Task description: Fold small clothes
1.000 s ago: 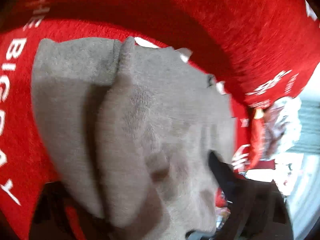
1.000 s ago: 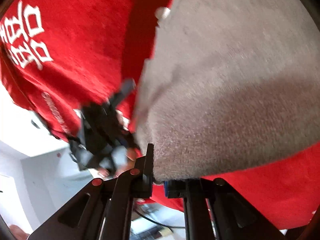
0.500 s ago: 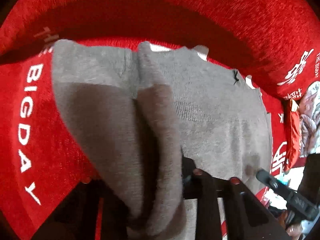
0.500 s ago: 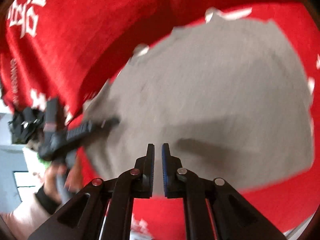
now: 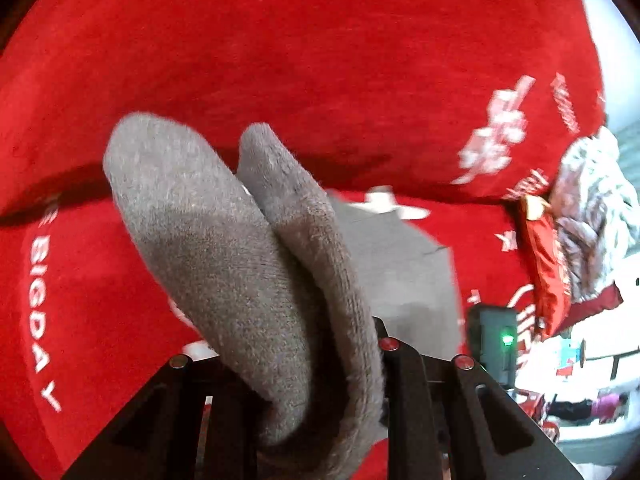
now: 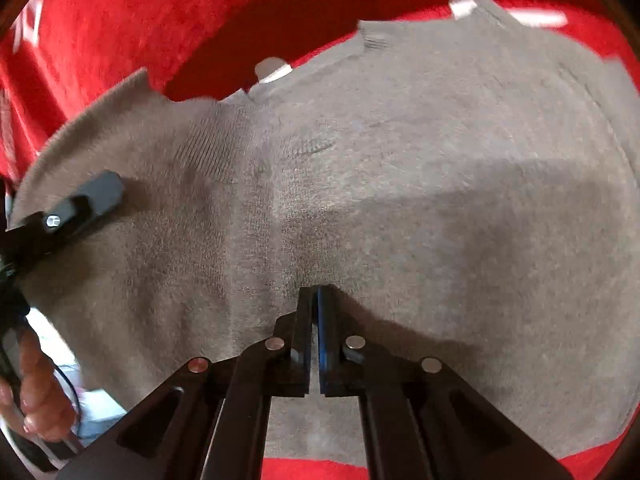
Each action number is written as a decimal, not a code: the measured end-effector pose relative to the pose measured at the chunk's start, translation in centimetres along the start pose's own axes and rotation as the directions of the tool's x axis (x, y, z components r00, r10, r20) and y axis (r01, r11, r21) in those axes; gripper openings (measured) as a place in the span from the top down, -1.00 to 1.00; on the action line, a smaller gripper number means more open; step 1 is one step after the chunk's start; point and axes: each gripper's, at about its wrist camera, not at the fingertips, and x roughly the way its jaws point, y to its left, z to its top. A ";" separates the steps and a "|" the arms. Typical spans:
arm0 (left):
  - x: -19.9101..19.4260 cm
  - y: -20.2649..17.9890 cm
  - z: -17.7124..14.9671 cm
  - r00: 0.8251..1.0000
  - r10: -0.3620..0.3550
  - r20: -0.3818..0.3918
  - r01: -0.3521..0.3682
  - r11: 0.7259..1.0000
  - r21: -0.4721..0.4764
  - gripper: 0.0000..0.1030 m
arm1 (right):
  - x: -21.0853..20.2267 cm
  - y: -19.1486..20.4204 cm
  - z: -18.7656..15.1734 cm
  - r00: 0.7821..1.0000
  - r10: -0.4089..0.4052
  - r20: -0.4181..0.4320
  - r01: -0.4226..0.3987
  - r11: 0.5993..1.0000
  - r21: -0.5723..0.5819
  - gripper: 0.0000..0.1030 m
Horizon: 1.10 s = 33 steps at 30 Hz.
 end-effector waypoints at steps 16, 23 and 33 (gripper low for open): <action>13.7 -18.3 -1.7 0.979 0.114 -0.167 -0.054 0.943 0.327 0.33 | -10.1 -16.4 -2.5 0.963 0.177 0.203 -0.233 0.926 0.298 0.89; 8.2 -18.9 -2.0 0.997 0.013 -0.079 0.016 0.935 0.354 -0.51 | -10.4 -18.0 -2.1 0.943 0.231 0.238 -0.303 0.894 0.331 0.89; 6.1 -7.6 -1.1 0.976 0.214 -0.031 -0.209 0.971 0.116 -0.51 | -12.8 -25.1 -3.4 0.719 0.475 0.508 -0.689 0.585 0.428 -0.23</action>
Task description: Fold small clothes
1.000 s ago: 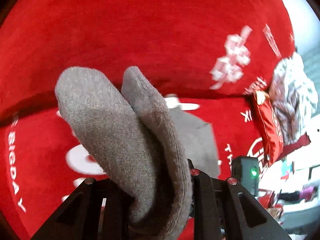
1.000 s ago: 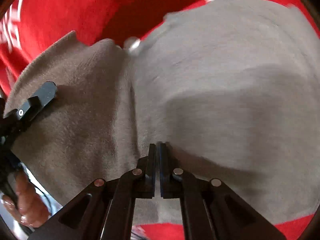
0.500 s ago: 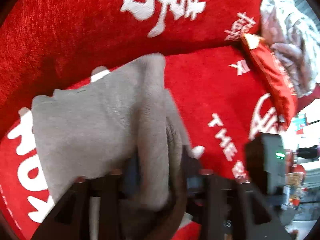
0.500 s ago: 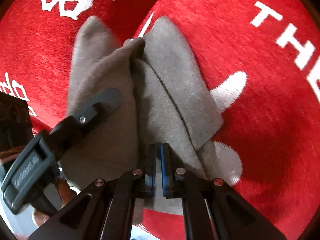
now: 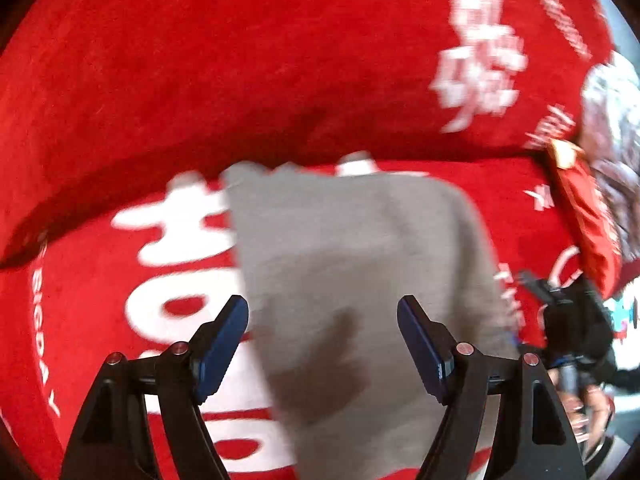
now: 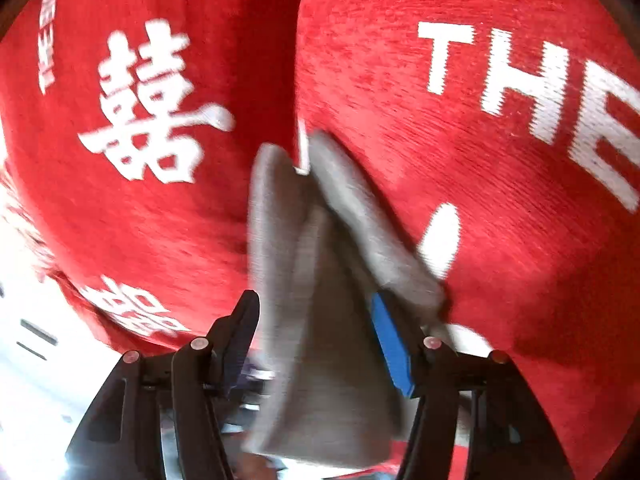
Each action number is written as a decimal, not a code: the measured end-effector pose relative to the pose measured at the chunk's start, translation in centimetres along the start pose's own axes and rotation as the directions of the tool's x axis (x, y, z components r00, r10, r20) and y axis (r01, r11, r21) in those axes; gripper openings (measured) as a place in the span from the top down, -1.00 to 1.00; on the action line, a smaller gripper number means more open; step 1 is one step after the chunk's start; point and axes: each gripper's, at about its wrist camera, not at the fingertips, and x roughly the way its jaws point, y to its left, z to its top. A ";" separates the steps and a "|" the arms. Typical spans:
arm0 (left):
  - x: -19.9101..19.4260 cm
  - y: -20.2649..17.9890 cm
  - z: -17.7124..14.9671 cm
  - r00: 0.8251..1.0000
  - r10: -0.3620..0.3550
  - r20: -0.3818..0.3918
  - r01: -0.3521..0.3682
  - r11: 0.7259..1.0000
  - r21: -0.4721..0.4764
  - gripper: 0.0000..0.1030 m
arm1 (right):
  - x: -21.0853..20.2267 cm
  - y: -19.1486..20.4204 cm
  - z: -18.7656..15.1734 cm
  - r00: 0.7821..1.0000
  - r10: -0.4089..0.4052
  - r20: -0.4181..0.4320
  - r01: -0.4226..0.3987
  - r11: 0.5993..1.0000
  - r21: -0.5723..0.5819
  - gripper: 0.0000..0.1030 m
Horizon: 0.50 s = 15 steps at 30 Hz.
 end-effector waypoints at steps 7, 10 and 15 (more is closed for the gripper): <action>2.0 2.4 -2.3 0.997 0.050 -0.067 -0.053 0.998 -0.042 -0.51 | 5.9 4.3 -1.5 0.911 -0.403 -0.092 0.354 0.875 -0.332 0.51; 1.7 1.6 -2.7 0.997 0.037 -0.065 -0.037 0.999 -0.005 -0.51 | 6.3 7.9 -3.1 0.868 -0.497 -0.014 0.418 0.744 -0.521 0.70; 3.4 1.9 -3.9 0.993 0.033 -0.113 -0.032 0.999 0.006 -0.55 | 5.7 7.8 -3.4 0.818 -0.573 0.050 0.494 0.657 -0.569 0.71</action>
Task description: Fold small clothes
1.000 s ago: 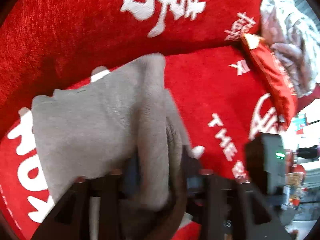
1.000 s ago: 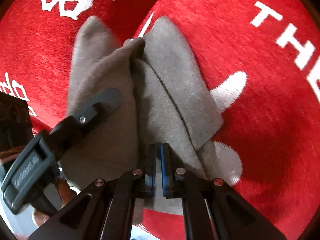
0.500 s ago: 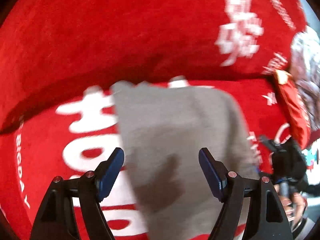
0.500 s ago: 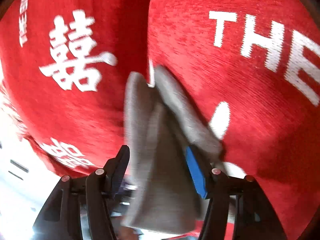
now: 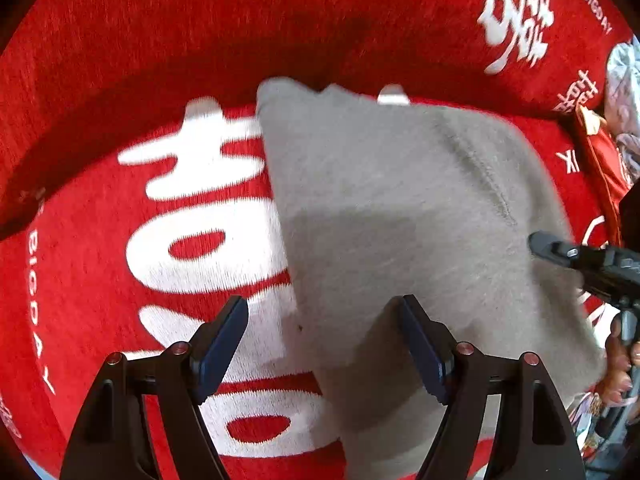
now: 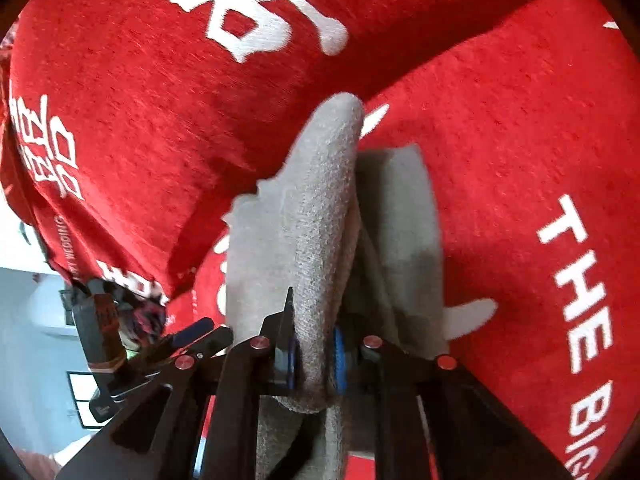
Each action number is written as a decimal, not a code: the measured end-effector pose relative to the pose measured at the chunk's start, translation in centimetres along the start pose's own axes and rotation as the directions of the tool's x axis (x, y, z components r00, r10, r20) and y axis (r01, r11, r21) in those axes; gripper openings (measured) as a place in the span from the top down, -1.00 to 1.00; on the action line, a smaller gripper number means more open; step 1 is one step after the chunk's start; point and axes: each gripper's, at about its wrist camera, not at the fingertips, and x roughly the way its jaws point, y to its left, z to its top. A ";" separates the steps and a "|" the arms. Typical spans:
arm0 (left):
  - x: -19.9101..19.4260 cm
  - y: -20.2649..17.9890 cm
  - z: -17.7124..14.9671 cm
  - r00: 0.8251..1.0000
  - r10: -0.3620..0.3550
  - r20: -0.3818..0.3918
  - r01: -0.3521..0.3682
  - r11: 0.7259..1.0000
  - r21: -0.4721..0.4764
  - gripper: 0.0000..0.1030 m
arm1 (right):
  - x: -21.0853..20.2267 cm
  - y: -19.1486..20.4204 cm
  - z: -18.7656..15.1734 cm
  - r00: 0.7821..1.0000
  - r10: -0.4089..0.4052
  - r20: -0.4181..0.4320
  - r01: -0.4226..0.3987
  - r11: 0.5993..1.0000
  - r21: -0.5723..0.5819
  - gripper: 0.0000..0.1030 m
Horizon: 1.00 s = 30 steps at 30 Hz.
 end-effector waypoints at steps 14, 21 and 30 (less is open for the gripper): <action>-3.3 1.8 -2.2 0.999 0.034 0.008 -0.034 0.999 0.003 -0.69 | -4.8 0.0 -1.9 0.987 -0.144 0.076 0.143 0.989 0.023 0.67; -0.6 -0.7 -5.0 0.997 0.037 -0.066 -0.032 0.997 0.072 -0.69 | -5.2 4.7 -5.6 0.996 -0.078 0.047 0.084 0.984 -0.156 0.68; 1.5 1.0 -7.2 0.993 0.006 -0.121 -0.007 1.000 -0.004 -0.69 | -1.9 -1.2 -7.3 0.968 -0.248 -0.037 0.243 0.963 -0.114 0.98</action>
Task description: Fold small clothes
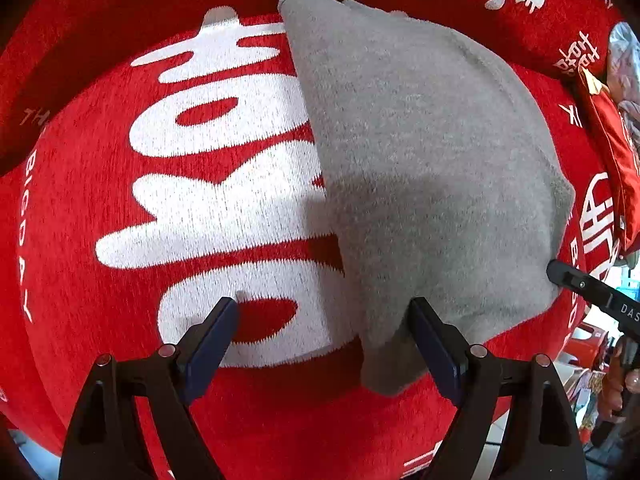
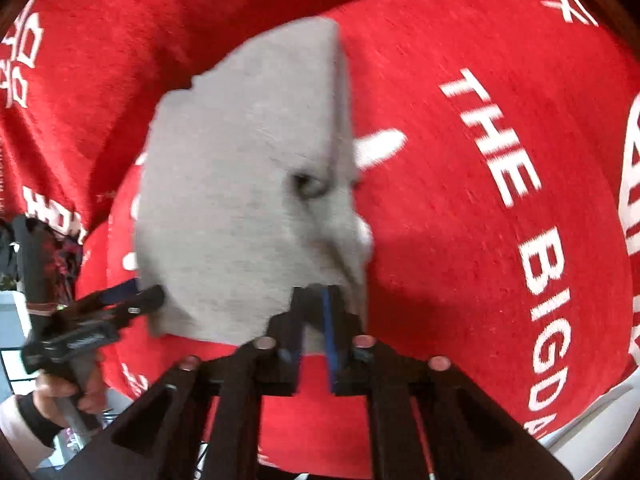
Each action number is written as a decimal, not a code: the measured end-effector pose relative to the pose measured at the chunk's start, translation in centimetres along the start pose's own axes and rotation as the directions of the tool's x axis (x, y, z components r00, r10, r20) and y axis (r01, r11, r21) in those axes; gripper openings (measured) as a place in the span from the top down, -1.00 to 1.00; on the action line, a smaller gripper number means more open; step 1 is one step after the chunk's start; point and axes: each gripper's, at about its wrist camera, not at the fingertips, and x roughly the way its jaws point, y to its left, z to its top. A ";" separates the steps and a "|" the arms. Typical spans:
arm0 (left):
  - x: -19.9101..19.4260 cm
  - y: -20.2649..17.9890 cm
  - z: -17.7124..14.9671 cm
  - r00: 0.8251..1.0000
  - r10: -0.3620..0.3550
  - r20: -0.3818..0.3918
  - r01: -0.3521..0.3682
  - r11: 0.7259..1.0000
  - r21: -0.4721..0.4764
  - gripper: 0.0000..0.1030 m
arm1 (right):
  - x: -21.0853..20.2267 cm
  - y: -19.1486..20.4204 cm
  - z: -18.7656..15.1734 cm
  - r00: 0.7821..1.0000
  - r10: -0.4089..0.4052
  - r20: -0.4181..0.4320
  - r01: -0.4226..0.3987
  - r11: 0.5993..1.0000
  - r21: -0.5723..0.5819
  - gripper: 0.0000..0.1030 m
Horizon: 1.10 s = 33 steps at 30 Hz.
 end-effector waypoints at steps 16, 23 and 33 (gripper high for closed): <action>-2.4 -0.2 -1.2 0.999 0.039 -0.003 -0.040 0.998 -0.041 -0.69 | -1.9 -1.2 -2.1 0.992 -0.102 -0.071 0.108 0.989 0.097 0.86; -3.3 -0.8 -0.6 0.999 0.052 -0.003 -0.052 0.998 -0.040 -0.69 | -3.6 -1.1 -1.8 0.996 -0.085 -0.040 0.090 0.986 0.139 0.86; -3.7 -1.9 1.6 0.999 0.047 -0.003 -0.048 0.998 -0.050 -0.69 | -4.9 0.4 0.4 0.999 -0.042 -0.008 0.043 0.993 0.108 0.86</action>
